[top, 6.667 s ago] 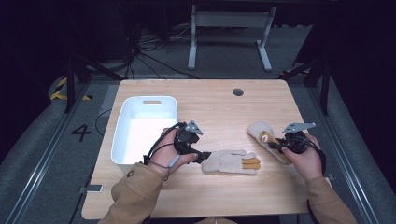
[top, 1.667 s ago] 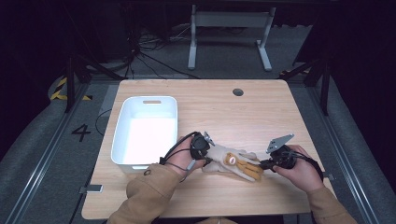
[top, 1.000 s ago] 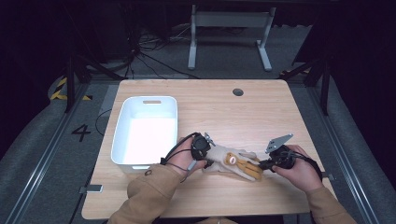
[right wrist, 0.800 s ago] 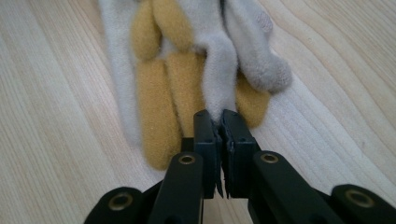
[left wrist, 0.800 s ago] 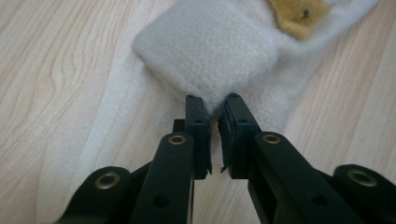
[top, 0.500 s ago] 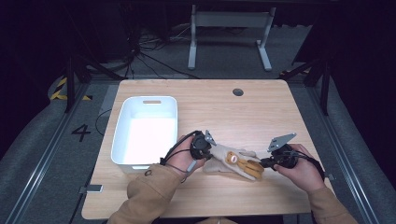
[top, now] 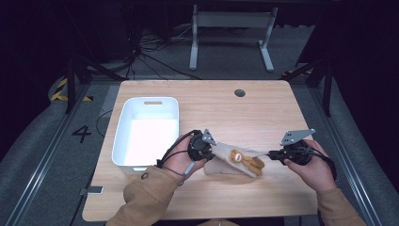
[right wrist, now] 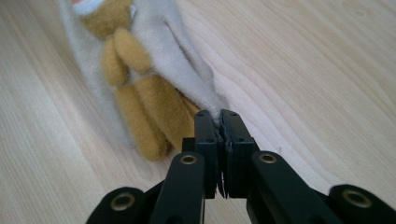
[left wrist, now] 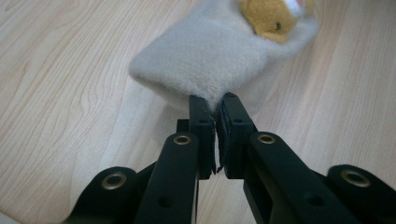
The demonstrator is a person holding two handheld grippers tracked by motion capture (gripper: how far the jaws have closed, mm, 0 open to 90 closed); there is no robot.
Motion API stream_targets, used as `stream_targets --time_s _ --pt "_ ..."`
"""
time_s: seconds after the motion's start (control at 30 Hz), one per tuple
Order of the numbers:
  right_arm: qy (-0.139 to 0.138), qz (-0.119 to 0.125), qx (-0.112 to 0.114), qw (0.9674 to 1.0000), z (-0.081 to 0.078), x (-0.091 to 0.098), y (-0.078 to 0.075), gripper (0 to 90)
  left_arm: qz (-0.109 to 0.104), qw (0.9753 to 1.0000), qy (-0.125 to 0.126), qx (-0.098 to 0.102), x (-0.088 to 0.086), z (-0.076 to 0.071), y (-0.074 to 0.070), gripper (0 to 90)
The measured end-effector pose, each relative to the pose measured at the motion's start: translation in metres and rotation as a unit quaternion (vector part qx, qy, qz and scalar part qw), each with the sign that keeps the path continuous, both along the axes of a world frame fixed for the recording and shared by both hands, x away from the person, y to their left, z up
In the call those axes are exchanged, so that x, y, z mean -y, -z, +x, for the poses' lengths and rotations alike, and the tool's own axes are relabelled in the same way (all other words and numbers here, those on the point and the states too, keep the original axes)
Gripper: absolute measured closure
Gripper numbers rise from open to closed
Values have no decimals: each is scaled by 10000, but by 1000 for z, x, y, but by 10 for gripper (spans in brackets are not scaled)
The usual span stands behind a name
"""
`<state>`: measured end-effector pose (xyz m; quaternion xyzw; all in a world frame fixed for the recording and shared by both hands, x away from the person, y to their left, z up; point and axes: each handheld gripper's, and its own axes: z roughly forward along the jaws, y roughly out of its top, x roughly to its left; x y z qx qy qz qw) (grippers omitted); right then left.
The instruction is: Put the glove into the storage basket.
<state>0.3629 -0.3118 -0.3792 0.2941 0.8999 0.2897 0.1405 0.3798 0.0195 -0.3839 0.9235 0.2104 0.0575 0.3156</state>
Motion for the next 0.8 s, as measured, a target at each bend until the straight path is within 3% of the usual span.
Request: stream_targets --time_s 0.47,0.8 --pt "-21 231 240 9994 14 -7 -9 868 52 10000 -42 -55 -10 -13 1 857" --pt "-23 180 88 9998 31 -14 6 868 280 9995 -81 -127 -6 -17 17 853"
